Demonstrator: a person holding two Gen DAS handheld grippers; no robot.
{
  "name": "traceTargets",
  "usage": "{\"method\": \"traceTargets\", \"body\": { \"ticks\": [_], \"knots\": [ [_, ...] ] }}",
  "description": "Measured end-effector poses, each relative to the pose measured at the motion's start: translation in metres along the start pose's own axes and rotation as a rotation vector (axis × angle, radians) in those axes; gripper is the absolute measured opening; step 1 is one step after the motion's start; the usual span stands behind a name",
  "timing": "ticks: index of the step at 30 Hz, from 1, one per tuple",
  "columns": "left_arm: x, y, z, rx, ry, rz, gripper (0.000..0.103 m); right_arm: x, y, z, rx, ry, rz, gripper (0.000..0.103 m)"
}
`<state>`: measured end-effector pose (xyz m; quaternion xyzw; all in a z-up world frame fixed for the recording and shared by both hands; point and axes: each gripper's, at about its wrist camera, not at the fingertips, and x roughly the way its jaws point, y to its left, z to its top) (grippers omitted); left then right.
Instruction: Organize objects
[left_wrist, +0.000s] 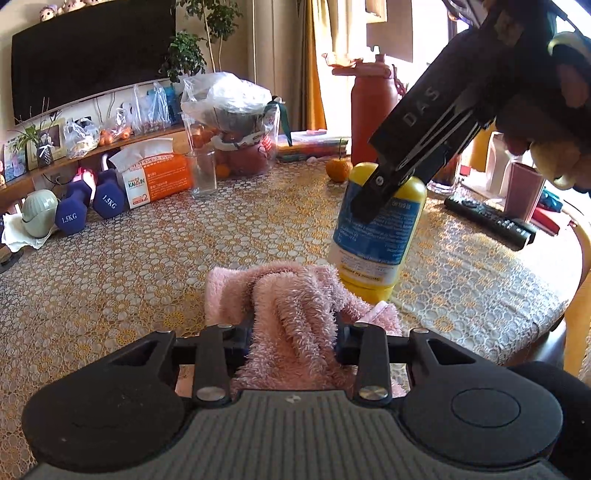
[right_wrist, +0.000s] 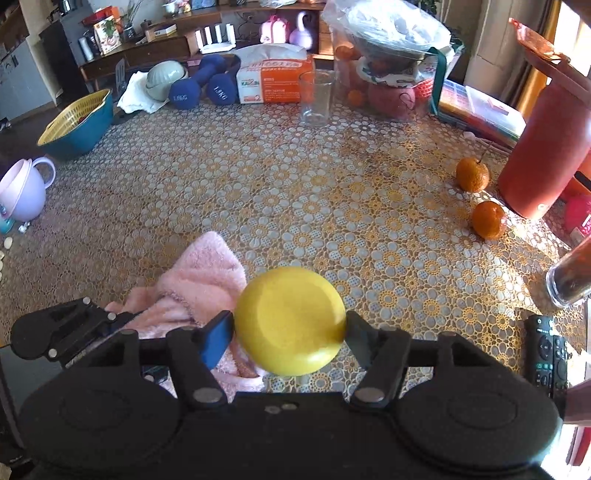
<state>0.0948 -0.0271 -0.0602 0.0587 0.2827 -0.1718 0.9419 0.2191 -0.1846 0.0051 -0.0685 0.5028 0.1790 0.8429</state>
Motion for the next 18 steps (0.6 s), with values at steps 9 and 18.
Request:
{"method": "traceTargets", "body": {
  "ticks": [9, 18],
  "knots": [
    [-0.022, -0.033, 0.029, -0.01, -0.099, -0.107, 0.035, -0.004, -0.008, -0.006, 0.206, -0.009, 0.061, 0.064],
    [0.014, -0.005, 0.007, -0.066, 0.05, 0.01, 0.035, -0.012, -0.004, -0.011, 0.207, -0.026, 0.076, 0.063]
  ]
}}
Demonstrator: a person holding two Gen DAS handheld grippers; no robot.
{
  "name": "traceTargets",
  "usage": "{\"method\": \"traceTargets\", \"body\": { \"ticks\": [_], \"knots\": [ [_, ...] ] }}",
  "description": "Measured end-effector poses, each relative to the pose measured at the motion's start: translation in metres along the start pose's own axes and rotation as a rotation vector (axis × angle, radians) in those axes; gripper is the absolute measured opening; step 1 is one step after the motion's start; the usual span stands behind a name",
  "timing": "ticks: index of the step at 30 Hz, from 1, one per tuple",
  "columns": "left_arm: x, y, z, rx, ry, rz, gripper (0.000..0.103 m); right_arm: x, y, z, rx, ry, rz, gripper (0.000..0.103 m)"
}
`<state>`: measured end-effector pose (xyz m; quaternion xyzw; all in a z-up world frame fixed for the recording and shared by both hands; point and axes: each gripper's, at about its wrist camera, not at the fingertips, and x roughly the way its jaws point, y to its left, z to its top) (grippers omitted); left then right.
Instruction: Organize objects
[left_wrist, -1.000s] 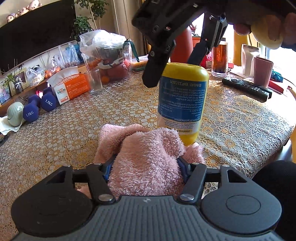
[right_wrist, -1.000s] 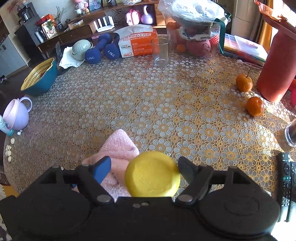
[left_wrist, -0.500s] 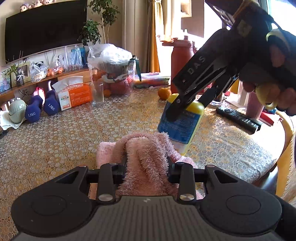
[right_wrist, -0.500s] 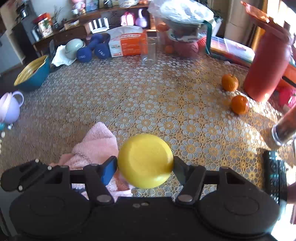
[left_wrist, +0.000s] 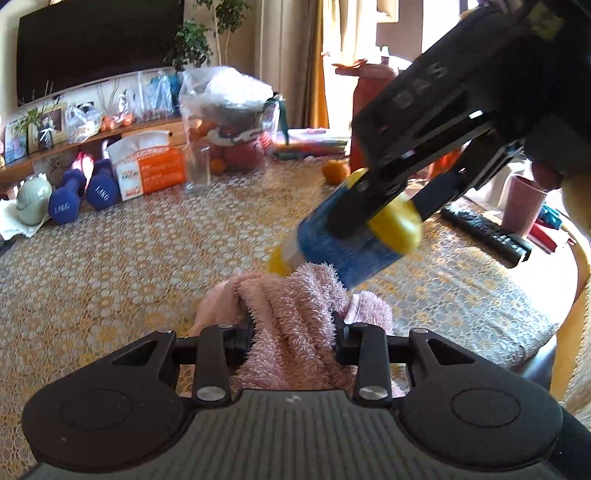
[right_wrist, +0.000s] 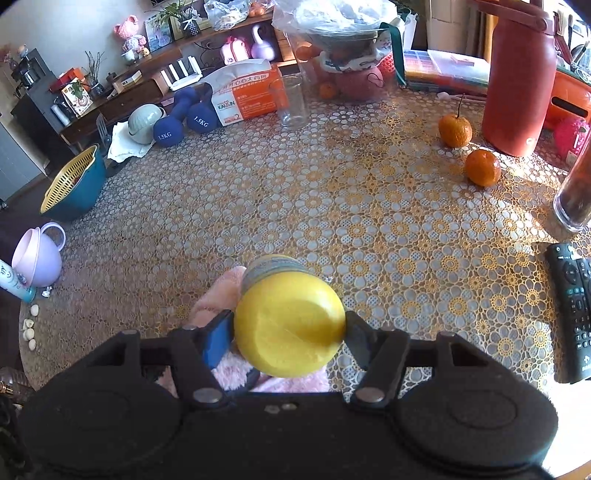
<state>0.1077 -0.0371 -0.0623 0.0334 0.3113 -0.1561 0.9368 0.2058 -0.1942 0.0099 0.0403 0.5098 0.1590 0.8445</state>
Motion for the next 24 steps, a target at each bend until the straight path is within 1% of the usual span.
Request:
{"method": "traceTargets", "body": {
  "ticks": [2, 4, 8, 12, 15, 18, 22, 24],
  "knots": [
    [0.001, 0.01, -0.003, -0.026, 0.017, 0.005, 0.035, -0.001, -0.002, 0.0, 0.004, 0.001, 0.004, 0.063],
    [-0.005, 0.018, -0.002, -0.062, 0.011, -0.009, 0.035, -0.001, -0.002, -0.001, -0.019, -0.005, 0.002, 0.063],
    [-0.024, 0.032, 0.004, -0.109, -0.033, -0.055, 0.035, -0.003, -0.005, -0.009, -0.07, -0.012, 0.006, 0.063],
    [-0.036, 0.042, 0.02, -0.163, -0.077, -0.102, 0.035, -0.004, -0.009, -0.022, -0.116, 0.007, 0.012, 0.063],
    [-0.038, 0.044, 0.032, -0.191, -0.1, -0.161, 0.035, -0.006, -0.006, -0.027, -0.149, 0.004, 0.009, 0.063],
    [-0.038, 0.04, 0.041, -0.195, -0.113, -0.198, 0.035, -0.007, 0.002, -0.031, -0.209, -0.004, -0.003, 0.063],
    [-0.029, 0.045, 0.052, -0.24, -0.1, -0.252, 0.035, -0.008, 0.012, -0.036, -0.288, -0.016, -0.027, 0.063],
    [-0.022, 0.047, 0.057, -0.248, -0.088, -0.261, 0.035, -0.008, 0.016, -0.038, -0.318, -0.019, -0.035, 0.063]
  ]
}}
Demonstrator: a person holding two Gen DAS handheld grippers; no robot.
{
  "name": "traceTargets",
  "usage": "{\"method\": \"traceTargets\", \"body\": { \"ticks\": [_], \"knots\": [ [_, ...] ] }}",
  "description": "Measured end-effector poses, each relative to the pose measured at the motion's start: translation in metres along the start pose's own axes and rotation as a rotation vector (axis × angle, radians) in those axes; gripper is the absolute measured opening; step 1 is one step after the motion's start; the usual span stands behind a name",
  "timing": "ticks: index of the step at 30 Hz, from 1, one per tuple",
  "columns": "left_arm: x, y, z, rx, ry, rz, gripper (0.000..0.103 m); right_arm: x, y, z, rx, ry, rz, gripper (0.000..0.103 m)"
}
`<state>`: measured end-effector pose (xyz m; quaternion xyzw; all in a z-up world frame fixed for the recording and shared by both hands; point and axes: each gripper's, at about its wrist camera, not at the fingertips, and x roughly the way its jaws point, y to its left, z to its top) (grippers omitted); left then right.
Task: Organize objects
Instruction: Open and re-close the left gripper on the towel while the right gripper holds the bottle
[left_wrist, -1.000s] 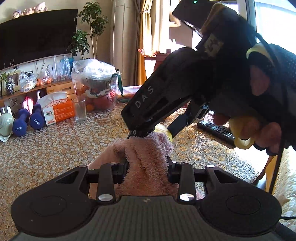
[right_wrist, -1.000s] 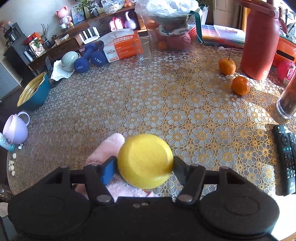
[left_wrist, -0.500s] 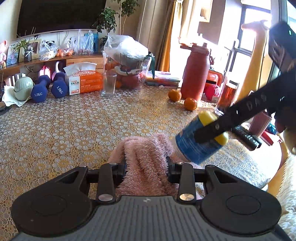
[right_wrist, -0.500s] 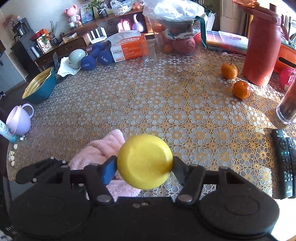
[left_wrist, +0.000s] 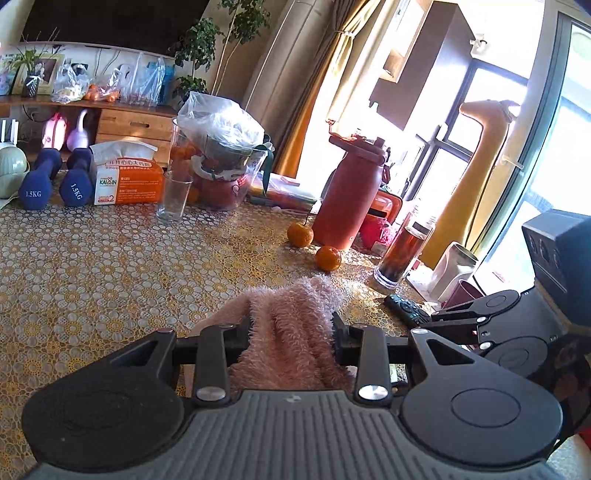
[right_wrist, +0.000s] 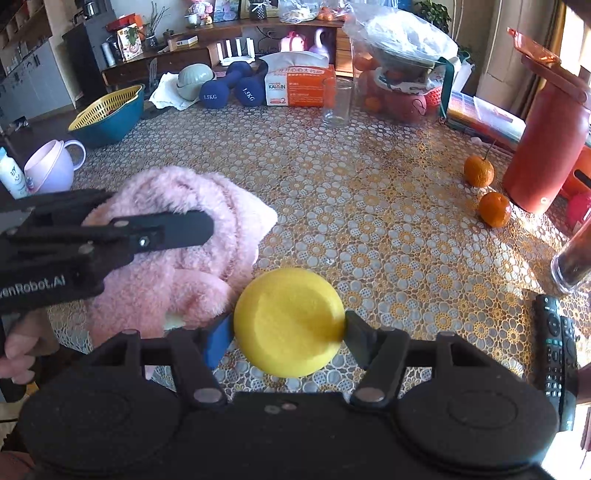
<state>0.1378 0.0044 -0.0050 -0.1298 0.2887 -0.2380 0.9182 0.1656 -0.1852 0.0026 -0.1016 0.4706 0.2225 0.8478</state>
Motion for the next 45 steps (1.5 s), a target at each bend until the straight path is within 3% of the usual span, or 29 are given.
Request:
{"method": "traceTargets", "body": {
  "ticks": [5, 12, 15, 18, 21, 25, 27, 29, 32, 37, 39, 41, 45],
  "knots": [
    [0.018, 0.01, 0.004, -0.019, 0.039, 0.004, 0.035, 0.001, 0.008, 0.001, -0.064, -0.006, -0.018, 0.063],
    [0.046, 0.027, -0.012, 0.021, 0.147, 0.124, 0.035, 0.002, 0.014, 0.003, -0.113, -0.016, -0.03, 0.063],
    [0.045, 0.037, -0.017, 0.015, 0.164, 0.142, 0.035, 0.001, 0.017, 0.001, -0.146, -0.021, -0.033, 0.063],
    [0.03, 0.047, -0.01, -0.046, 0.139, 0.097, 0.034, 0.0, 0.02, -0.002, -0.176, -0.026, -0.035, 0.063],
    [0.012, 0.04, 0.002, -0.039, 0.096, 0.016, 0.034, -0.002, 0.021, -0.004, -0.198, -0.034, -0.034, 0.063],
    [-0.005, 0.016, 0.018, -0.026, 0.036, -0.15, 0.033, -0.002, 0.027, -0.005, -0.233, -0.045, -0.041, 0.063],
    [-0.004, 0.001, 0.021, 0.014, 0.03, -0.179, 0.033, -0.001, 0.031, -0.006, -0.247, -0.051, -0.049, 0.063],
    [0.004, -0.012, 0.019, 0.076, 0.046, -0.164, 0.033, -0.001, 0.034, -0.006, -0.261, -0.054, -0.054, 0.063],
    [0.022, -0.01, 0.01, 0.073, 0.1, -0.138, 0.033, -0.001, 0.036, -0.006, -0.269, -0.055, -0.057, 0.063],
    [0.022, 0.011, -0.002, 0.061, 0.123, 0.001, 0.034, -0.002, 0.035, -0.008, -0.268, -0.057, -0.053, 0.063],
    [0.017, 0.013, -0.003, 0.103, 0.126, 0.036, 0.046, -0.003, 0.034, -0.009, -0.267, -0.062, -0.051, 0.063],
    [0.013, 0.012, -0.006, 0.149, 0.123, 0.089, 0.076, -0.002, 0.033, -0.009, -0.26, -0.065, -0.048, 0.063],
    [0.016, 0.014, -0.011, 0.204, 0.154, 0.135, 0.083, -0.002, 0.031, -0.009, -0.248, -0.071, -0.045, 0.063]
  ]
}}
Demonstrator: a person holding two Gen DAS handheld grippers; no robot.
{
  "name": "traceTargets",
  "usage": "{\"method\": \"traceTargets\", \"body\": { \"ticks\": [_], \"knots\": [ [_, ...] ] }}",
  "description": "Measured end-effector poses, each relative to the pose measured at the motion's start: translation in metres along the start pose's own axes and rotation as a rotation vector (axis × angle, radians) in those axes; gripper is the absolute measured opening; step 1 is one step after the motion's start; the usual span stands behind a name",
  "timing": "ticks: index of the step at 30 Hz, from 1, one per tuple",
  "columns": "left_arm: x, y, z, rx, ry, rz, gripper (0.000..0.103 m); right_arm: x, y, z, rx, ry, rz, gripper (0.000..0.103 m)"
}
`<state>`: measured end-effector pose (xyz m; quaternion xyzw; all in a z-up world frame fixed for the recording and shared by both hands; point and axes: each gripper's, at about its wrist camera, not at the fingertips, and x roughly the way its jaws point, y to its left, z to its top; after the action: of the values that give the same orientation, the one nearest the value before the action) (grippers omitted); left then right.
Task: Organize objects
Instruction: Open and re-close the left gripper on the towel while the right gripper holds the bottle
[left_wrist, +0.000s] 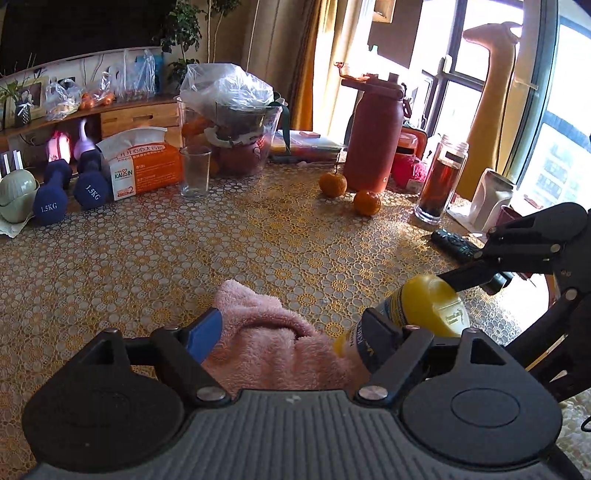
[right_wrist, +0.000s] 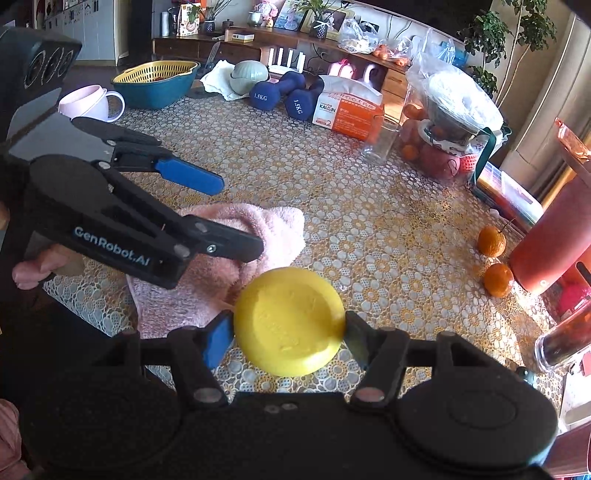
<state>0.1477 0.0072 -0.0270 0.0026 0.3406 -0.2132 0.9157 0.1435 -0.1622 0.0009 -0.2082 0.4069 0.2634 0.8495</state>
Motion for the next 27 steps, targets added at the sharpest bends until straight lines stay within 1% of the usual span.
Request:
{"method": "traceTargets", "body": {
  "ticks": [2, 5, 7, 10, 11, 14, 15, 17, 19, 23, 27],
  "knots": [
    [0.011, 0.002, -0.005, 0.015, 0.044, 0.013, 0.083, 0.0, -0.001, 0.0, 0.005, 0.001, 0.001, 0.063],
    [0.028, 0.011, -0.018, -0.009, 0.117, 0.008, 0.083, -0.002, 0.0, -0.002, 0.001, 0.002, 0.001, 0.063],
    [0.036, 0.015, -0.027, -0.024, 0.137, 0.01, 0.083, -0.002, -0.001, -0.002, 0.002, 0.001, 0.003, 0.063],
    [0.038, 0.015, -0.032, -0.022, 0.124, 0.005, 0.082, -0.002, -0.001, -0.002, 0.003, 0.0, 0.004, 0.063],
    [0.037, 0.015, -0.033, -0.023, 0.12, 0.001, 0.072, -0.002, -0.001, -0.002, 0.002, -0.001, 0.004, 0.063],
    [0.033, 0.013, -0.032, -0.033, 0.109, 0.013, 0.056, -0.004, -0.001, -0.006, 0.004, -0.01, 0.007, 0.063],
    [0.03, 0.013, -0.031, -0.039, 0.102, 0.012, 0.054, -0.005, -0.002, -0.008, 0.007, -0.014, 0.01, 0.063],
    [0.026, 0.01, -0.031, -0.045, 0.088, 0.03, 0.046, -0.006, -0.004, -0.012, 0.016, -0.026, 0.016, 0.063],
    [0.02, 0.01, -0.028, -0.069, 0.079, 0.018, 0.041, -0.008, -0.006, -0.017, 0.019, -0.038, 0.024, 0.063],
    [0.0, 0.006, -0.017, -0.111, 0.03, -0.043, 0.038, -0.012, -0.01, -0.034, 0.033, -0.063, 0.056, 0.063],
    [-0.017, -0.003, 0.0, -0.142, -0.008, -0.132, 0.035, -0.014, -0.012, -0.044, 0.043, -0.076, 0.073, 0.063]
  ]
}}
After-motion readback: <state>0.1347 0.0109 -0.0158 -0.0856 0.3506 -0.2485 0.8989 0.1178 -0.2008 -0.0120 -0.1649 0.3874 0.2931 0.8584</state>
